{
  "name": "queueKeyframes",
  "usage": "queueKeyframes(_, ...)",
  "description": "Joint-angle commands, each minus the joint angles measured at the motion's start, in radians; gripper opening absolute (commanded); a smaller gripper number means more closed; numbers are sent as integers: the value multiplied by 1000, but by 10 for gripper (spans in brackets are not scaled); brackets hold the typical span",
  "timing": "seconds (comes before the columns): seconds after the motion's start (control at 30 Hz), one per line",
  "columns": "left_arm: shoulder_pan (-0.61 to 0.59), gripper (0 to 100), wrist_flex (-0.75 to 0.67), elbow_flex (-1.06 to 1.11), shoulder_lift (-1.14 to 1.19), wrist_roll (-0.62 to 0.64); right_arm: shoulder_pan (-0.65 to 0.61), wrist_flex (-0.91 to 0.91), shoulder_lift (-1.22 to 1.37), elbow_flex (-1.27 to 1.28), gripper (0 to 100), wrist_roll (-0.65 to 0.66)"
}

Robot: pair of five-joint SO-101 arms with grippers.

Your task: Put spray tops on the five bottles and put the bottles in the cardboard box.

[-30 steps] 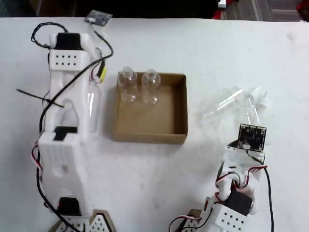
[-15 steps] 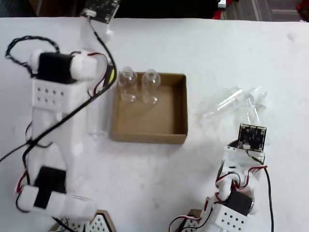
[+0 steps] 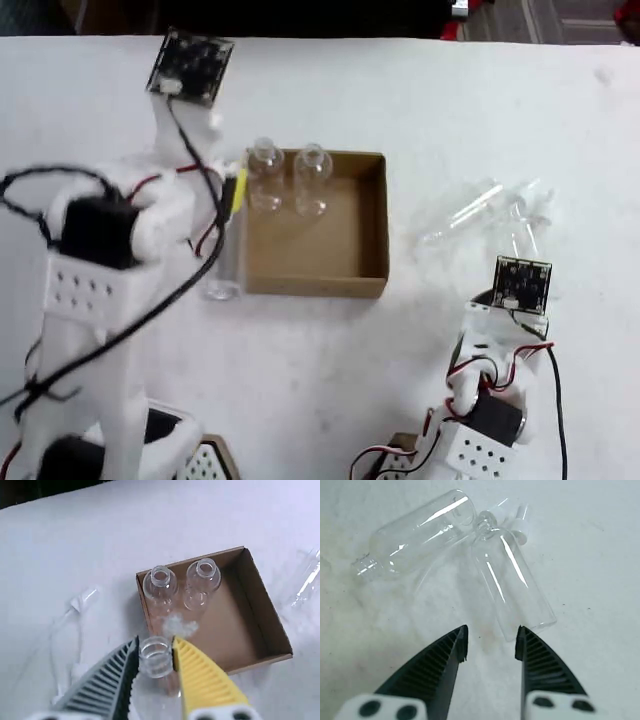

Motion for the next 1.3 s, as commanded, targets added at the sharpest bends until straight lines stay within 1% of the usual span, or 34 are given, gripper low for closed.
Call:
queueKeyframes(0.0, 4, 20, -276, 212, -186, 51, -8, 5, -1, 9, 141, 3)
queueKeyframes(0.1, 15, 20, -376, 302, -239, 107, -8, 5, -1, 9, 141, 3)
queueKeyframes(0.2, 42, 20, -497, 387, -243, 104, -8, 5, -1, 9, 141, 3)
queueKeyframes(0.27, 45, 20, -618, 482, -243, 104, -8, 5, -1, 9, 141, 3)
queueKeyframes(0.43, 47, 20, -973, 764, -280, 104, -5, 5, -1, 9, 141, 3)
queueKeyframes(0.57, 50, 20, -1149, 899, -323, 103, -8, 5, -1, 9, 141, 3)
queueKeyframes(0.73, 51, 20, -1392, 1057, -321, -3, -8, 5, -1, 9, 141, 3)
queueKeyframes(0.87, 71, 20, -1588, 1226, -326, -15, -8, 5, -1, 9, 141, 3)
queueKeyframes(1.1, 133, 20, -1801, 1395, -320, -15, -8, 5, -1, 9, 141, 3)
queueKeyframes(1.17, 131, 20, -1832, 1413, -318, -17, -8, 5, -1, 9, 141, 3)
queueKeyframes(1.27, 131, 20, -1838, 1428, -318, -41, -8, 5, -1, 9, 141, 3)
